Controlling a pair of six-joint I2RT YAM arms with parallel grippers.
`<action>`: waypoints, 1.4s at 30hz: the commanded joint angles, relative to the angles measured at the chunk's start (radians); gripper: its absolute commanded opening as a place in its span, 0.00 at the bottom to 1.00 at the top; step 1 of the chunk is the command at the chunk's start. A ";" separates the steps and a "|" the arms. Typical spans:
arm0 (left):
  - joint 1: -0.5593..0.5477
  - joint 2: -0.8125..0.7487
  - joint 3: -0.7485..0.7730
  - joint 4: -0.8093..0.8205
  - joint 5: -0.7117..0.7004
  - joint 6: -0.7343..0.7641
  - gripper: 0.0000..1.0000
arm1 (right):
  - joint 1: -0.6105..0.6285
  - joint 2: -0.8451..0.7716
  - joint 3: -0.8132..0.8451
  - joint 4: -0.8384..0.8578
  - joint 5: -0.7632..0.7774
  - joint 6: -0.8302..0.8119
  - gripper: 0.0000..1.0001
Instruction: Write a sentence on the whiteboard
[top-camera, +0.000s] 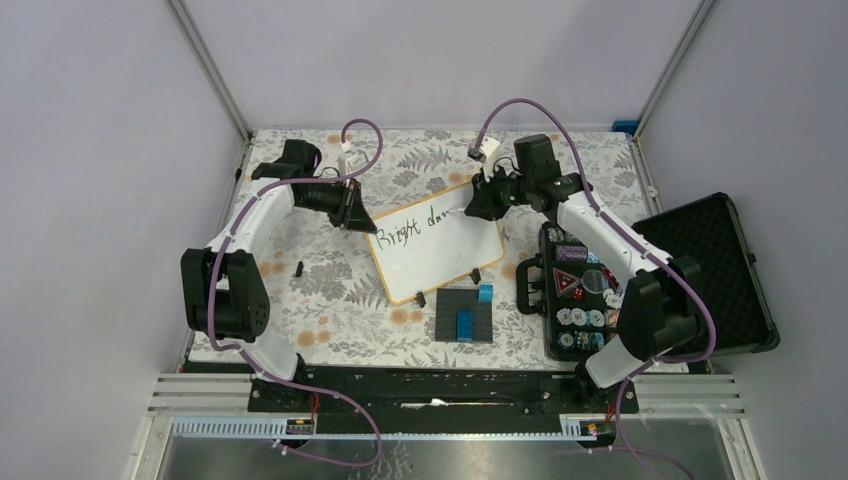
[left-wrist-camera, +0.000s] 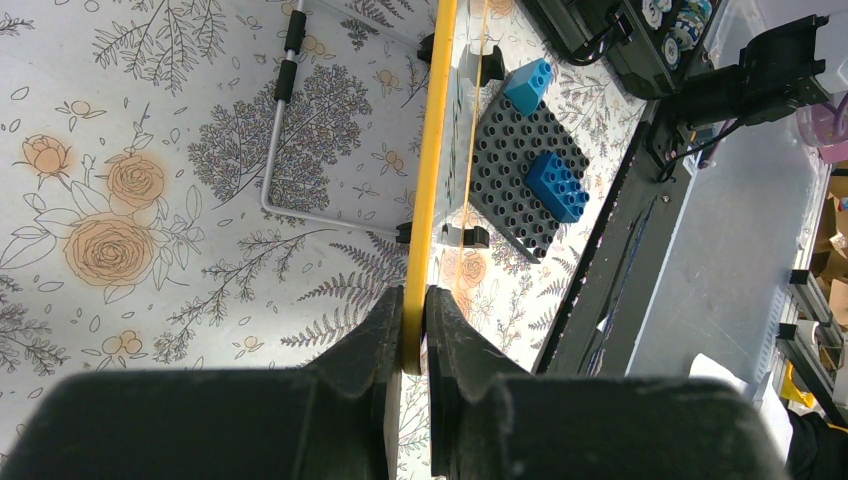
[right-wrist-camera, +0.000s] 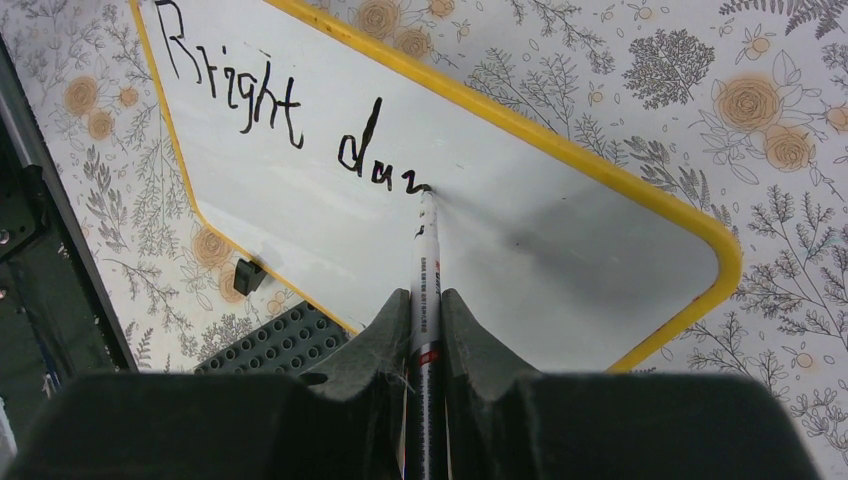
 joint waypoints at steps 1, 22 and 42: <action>-0.007 -0.029 0.003 0.032 -0.033 0.041 0.00 | -0.013 -0.009 0.050 0.017 0.029 -0.008 0.00; -0.007 -0.027 0.003 0.031 -0.037 0.042 0.00 | -0.010 -0.023 -0.051 0.017 -0.004 -0.019 0.00; -0.007 -0.029 -0.003 0.031 -0.038 0.043 0.00 | 0.053 -0.017 -0.031 0.017 -0.021 0.001 0.00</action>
